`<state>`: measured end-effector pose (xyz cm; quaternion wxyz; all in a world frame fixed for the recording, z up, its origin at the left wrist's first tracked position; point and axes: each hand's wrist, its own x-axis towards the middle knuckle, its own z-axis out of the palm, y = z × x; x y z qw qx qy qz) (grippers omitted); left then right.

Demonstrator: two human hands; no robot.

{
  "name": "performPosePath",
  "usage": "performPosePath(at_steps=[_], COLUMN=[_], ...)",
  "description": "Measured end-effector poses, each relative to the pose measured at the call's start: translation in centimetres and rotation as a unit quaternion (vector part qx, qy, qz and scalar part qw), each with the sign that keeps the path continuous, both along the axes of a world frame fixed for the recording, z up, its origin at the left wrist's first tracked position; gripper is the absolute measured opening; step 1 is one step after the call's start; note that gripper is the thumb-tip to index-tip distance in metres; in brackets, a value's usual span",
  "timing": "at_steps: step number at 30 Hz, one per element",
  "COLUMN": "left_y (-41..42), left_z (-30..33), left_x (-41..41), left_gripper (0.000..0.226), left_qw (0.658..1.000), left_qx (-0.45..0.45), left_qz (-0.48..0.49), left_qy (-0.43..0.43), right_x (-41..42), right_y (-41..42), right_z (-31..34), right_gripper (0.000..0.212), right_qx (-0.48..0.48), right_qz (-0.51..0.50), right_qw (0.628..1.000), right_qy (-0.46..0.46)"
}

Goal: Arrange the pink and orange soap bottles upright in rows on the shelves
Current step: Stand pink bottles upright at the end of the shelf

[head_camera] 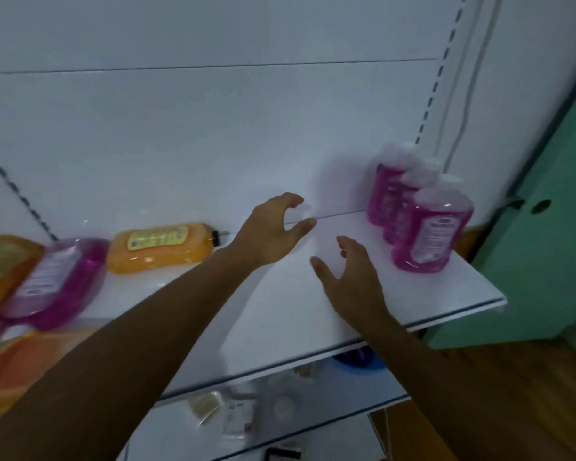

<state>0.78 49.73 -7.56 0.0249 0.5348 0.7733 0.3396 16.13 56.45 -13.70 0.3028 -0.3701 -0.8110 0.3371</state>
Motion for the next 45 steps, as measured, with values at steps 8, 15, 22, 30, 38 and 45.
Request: performPosePath(at_steps=[8, 15, 22, 30, 38, 45], left_y=[-14.5, -24.6, -28.2, -28.0, -26.8, -25.1], left_z=[0.5, 0.6, -0.3, -0.6, -1.7, -2.0], left_x=[-6.9, -10.5, -10.7, -11.5, -11.7, -11.5], left_gripper=[0.049, 0.055, 0.057, 0.055, 0.052, 0.067], left_qw=[0.985, 0.953, 0.933, 0.933, 0.924, 0.934], left_qx=[-0.069, -0.106, -0.182, -0.223, -0.227, -0.245], left_qz=[0.143, 0.278, 0.304, 0.268, 0.288, 0.250], left_qy=[0.069, 0.056, 0.066, 0.084, 0.106, 0.075], right_x=[-10.6, -16.6, -20.5, -21.2, -21.4, -21.5], right_y=[-5.9, -12.8, -18.7, -18.9, -18.4, -18.1], right_z=[1.1, 1.5, 1.5, 1.6, 1.1, 2.0], right_gripper=[0.062, 0.051, 0.047, 0.038, 0.040, 0.025], right_qx=[0.009, 0.080, 0.056, -0.002, -0.038, -0.113], right_qz=[0.150, 0.223, 0.330, 0.362, 0.369, 0.378], right_qw=[0.986, 0.971, 0.941, 0.929, 0.924, 0.916], right_qy=[-0.069, -0.037, -0.052, -0.076, -0.096, -0.077])
